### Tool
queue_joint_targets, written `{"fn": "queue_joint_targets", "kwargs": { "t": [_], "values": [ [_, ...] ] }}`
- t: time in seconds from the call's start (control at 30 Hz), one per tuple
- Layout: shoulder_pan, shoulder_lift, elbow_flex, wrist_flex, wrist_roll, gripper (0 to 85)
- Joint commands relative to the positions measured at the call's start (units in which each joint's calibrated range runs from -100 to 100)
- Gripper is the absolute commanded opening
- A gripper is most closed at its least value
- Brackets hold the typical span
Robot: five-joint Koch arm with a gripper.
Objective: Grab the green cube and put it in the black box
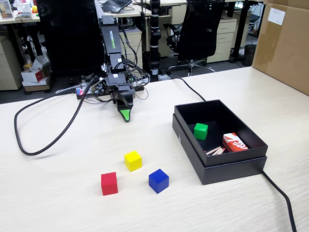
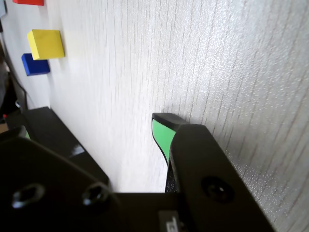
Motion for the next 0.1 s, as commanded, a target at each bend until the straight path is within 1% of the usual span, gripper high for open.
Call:
{"fn": "queue_joint_targets", "kwargs": {
  "t": [0.0, 0.07],
  "values": [
    [0.0, 0.0, -0.5, -2.2, -0.3, 49.5],
    [0.0, 0.0, -0.5, -2.2, -0.3, 49.5]
  ]
}}
